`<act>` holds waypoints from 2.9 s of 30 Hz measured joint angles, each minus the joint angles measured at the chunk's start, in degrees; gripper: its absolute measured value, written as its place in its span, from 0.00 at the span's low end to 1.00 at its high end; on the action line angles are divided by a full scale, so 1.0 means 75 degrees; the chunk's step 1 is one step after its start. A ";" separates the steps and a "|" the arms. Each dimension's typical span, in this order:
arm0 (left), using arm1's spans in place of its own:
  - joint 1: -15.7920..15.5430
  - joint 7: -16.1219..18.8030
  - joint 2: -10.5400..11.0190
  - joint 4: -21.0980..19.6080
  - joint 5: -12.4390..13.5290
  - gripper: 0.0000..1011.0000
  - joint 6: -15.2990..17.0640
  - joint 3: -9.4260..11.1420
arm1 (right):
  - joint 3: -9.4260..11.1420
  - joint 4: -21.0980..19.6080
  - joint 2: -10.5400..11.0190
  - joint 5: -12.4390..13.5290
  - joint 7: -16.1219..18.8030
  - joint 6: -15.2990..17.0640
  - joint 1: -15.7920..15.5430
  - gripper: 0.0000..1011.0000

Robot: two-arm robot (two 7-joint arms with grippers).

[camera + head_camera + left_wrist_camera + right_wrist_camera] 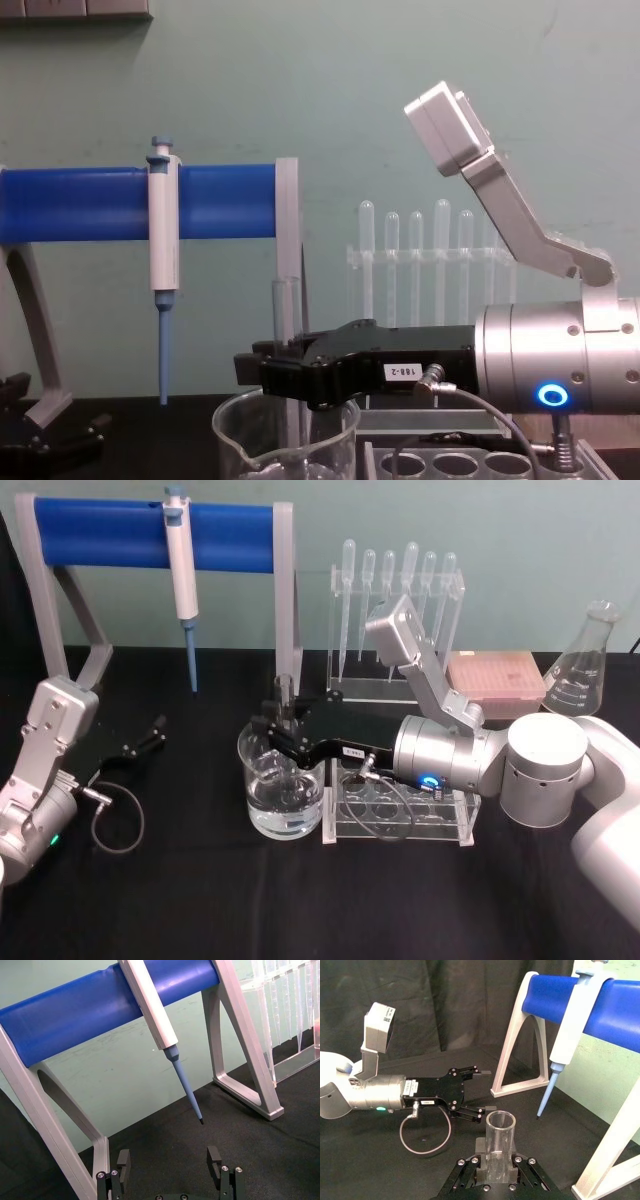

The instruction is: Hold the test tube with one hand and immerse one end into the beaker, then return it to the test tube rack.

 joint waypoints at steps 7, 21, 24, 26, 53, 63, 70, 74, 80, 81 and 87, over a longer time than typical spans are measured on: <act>0.0000 0.0000 0.0000 0.0000 0.0000 0.99 0.0000 0.0000 | 0.0000 0.0000 0.0000 0.0000 0.0000 0.0000 0.0000 0.22; 0.0000 0.0000 0.0000 0.0000 0.0000 0.99 0.0000 0.0000 | 0.0000 0.0000 0.0000 0.0000 0.0000 0.0000 0.0000 0.22; 0.0000 0.0000 0.0000 0.0000 0.0000 0.99 0.0000 0.0000 | 0.0000 0.0000 0.0000 0.0000 0.0000 0.0000 0.0000 0.22; 0.0000 0.0000 0.0000 0.0000 0.0000 0.99 0.0000 0.0000 | 0.0000 0.0000 0.0000 0.0000 0.0000 0.0000 0.0000 0.22; 0.0000 0.0000 0.0000 0.0000 0.0000 0.99 0.0000 0.0000 | 0.0000 0.0000 0.0000 0.0000 0.0000 0.0000 0.0000 0.22; 0.0000 0.0000 0.0000 0.0000 0.0000 0.99 0.0000 0.0000 | 0.0000 0.0000 0.0000 0.0000 0.0000 0.0000 0.0000 0.22; -0.0001 0.0000 0.0000 0.0000 0.0000 0.99 0.0000 0.0000 | 0.0000 0.0000 0.0000 0.0000 0.0000 0.0000 0.0000 0.22; 0.0000 0.0000 0.0000 0.0000 0.0000 0.99 0.0000 0.0000 | 0.0000 0.0000 0.0000 0.0000 0.0000 0.0000 0.0000 0.22; -0.0001 0.0000 0.0000 0.0000 0.0000 0.99 0.0000 0.0000 | 0.0000 0.0000 0.0000 0.0000 0.0000 0.0000 0.0000 0.22; 0.0000 0.0000 0.0000 0.0000 0.0000 0.99 0.0000 0.0000 | 0.0000 0.0000 0.0000 0.0000 0.0000 0.0000 0.0000 0.22; -0.0001 0.0000 0.0000 0.0000 0.0000 0.99 0.0000 0.0000 | 0.0000 0.0000 0.0000 0.0000 0.0000 0.0000 0.0000 0.22</act>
